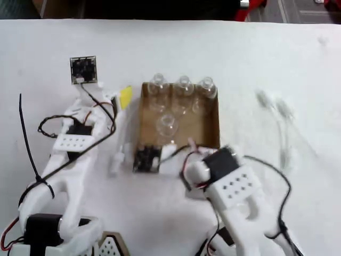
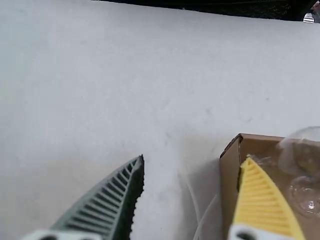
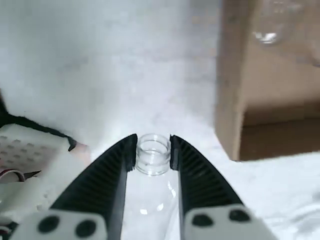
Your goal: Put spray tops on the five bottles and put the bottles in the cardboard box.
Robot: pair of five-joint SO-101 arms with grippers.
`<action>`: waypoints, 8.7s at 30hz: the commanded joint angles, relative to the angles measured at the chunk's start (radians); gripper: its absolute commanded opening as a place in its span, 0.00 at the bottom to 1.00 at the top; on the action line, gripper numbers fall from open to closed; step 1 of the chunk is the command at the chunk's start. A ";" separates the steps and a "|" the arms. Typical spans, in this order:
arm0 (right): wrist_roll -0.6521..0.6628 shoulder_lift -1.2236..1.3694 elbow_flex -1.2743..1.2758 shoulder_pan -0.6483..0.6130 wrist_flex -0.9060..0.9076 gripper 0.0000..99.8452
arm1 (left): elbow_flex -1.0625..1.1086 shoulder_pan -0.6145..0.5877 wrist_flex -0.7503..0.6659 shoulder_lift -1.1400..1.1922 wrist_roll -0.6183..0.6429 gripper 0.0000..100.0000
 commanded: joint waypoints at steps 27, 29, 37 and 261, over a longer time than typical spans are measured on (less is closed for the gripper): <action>-0.560 -0.789 0.319 0.252 -0.831 0.02 | -0.012 -0.008 -0.028 -0.010 -0.008 0.29; -0.618 -0.805 0.370 0.252 -0.898 0.02 | -0.012 -0.008 -0.029 -0.010 -0.008 0.29; -0.738 -0.814 0.813 0.278 -1.353 0.02 | -0.011 -0.012 -0.029 -0.010 -0.008 0.29; -1.076 -1.044 1.138 0.662 -1.419 0.13 | -0.910 0.061 0.905 0.748 -0.141 0.22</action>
